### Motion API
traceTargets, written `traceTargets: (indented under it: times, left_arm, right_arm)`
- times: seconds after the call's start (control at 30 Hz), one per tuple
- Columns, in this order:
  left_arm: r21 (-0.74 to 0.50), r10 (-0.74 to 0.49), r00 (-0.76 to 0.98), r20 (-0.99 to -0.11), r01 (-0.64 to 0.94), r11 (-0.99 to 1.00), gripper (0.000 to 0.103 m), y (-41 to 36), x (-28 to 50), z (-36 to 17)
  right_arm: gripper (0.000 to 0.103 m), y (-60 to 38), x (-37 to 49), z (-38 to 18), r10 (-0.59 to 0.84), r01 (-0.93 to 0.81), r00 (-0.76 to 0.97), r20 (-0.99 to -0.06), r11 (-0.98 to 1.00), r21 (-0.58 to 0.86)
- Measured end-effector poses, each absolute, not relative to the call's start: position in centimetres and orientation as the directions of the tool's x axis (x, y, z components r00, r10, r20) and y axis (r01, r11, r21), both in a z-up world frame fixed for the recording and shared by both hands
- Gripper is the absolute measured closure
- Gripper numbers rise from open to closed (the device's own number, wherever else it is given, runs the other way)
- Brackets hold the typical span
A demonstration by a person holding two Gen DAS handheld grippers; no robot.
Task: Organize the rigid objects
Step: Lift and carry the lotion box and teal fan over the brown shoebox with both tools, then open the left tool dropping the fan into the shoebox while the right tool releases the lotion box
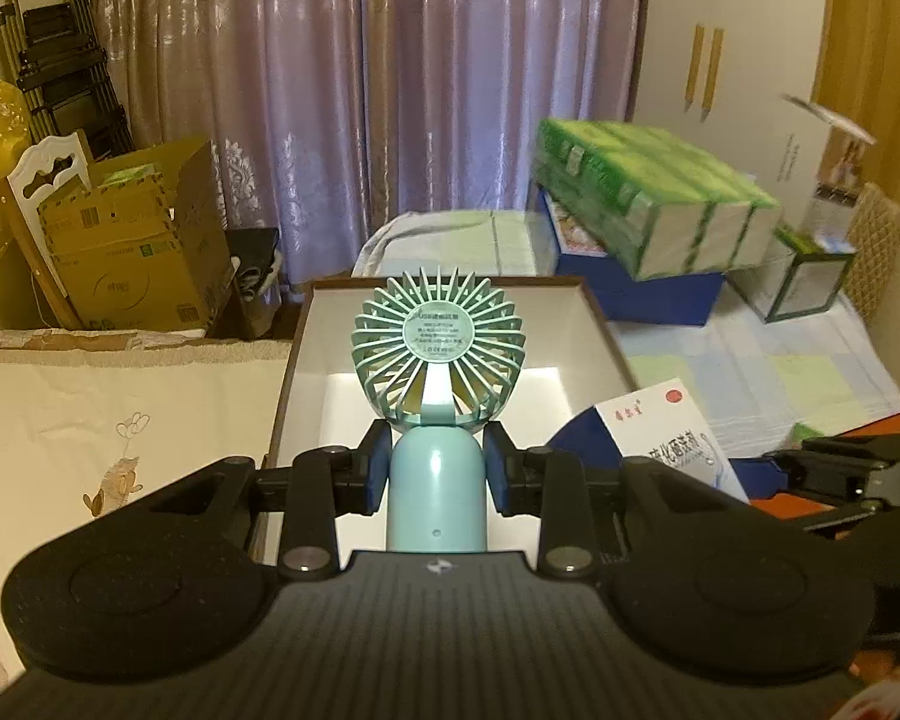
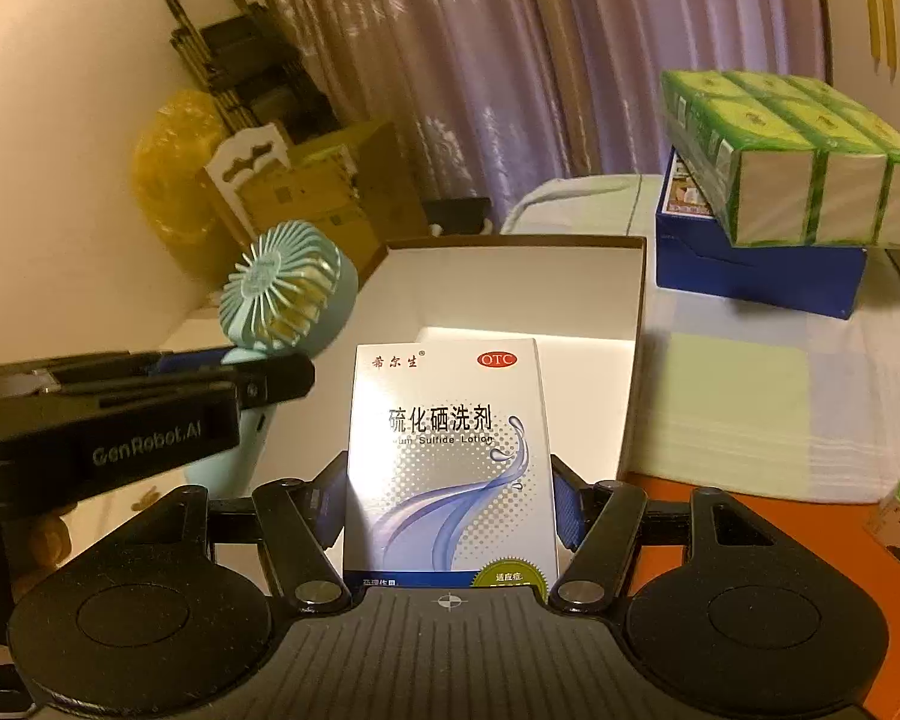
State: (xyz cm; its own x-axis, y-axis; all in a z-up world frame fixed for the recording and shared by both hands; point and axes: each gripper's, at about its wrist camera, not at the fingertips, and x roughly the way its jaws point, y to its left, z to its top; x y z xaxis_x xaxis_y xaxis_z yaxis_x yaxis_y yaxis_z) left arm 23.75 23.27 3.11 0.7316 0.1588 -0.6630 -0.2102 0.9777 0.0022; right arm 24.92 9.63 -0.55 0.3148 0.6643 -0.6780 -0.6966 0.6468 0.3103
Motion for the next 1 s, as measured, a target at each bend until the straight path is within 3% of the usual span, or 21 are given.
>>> traceTargets:
  times: [0.4,0.67,0.83,1.0]
  left_arm:
    - [-0.025,0.095,0.565,-0.820,-0.200,0.979,0.075,25.5,25.4,-4.4]
    - [-0.017,0.072,0.514,-0.855,-0.166,0.986,0.074,25.3,25.4,-5.7]
    - [0.021,0.082,0.492,-0.867,-0.129,0.991,0.064,24.8,25.5,-5.8]
    - [0.021,0.076,0.487,-0.870,-0.117,0.993,0.064,24.8,25.4,-5.8]
  right_arm:
    - [0.042,12.5,25.5,-6.3,0.534,-0.713,0.256,-0.806,0.667,0.216]
    - [0.042,13.5,25.0,-7.6,0.487,-0.778,0.277,-0.828,0.620,0.104]
    - [0.038,14.2,24.3,-8.1,0.470,-0.824,0.265,-0.842,0.563,0.055]
    - [0.036,14.1,24.3,-8.3,0.468,-0.835,0.256,-0.846,0.548,0.051]
